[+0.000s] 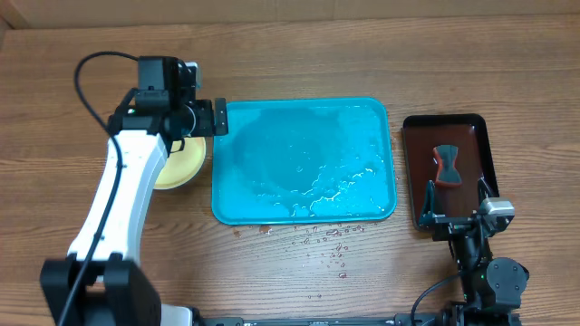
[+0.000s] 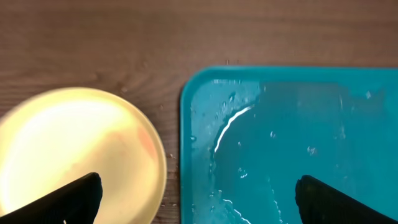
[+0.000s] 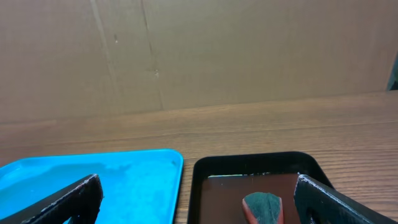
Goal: Clean dirty plates on tray and stack at the side
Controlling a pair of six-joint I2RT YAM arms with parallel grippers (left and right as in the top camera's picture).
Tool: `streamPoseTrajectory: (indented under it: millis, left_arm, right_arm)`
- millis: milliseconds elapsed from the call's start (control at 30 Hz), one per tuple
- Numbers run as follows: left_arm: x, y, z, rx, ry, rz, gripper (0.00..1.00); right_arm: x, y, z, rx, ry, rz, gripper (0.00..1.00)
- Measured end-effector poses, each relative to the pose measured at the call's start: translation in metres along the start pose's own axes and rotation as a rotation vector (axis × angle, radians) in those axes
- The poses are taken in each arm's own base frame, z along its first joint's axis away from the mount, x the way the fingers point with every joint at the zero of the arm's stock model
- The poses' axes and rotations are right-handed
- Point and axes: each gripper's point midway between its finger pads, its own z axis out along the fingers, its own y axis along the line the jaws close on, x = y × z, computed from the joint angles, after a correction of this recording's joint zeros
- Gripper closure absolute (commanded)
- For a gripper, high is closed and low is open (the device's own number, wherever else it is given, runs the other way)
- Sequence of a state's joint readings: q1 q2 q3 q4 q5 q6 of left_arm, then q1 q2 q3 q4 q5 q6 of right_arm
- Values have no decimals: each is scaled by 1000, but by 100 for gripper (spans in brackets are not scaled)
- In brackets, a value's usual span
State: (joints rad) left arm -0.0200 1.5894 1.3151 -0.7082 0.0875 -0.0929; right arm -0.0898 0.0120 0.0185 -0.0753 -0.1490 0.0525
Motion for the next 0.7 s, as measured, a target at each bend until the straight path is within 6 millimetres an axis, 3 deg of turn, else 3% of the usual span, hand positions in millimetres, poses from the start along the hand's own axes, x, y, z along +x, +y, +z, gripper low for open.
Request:
streamPoseTrajectory:
  millis: [133,300,700]
  left_arm:
    - [-21,-1,-33,-7,-163,18,0]
    - [-18,-2,-65,-3,-384,78,1]
    - [82,4,-95,-33,-712,254,0]
  right_arm:
    - [0,0,0,0,0,0,0]
    - [0,0,0,1,-2,0,0]
    - [0,0,0,0,-1,0,0]
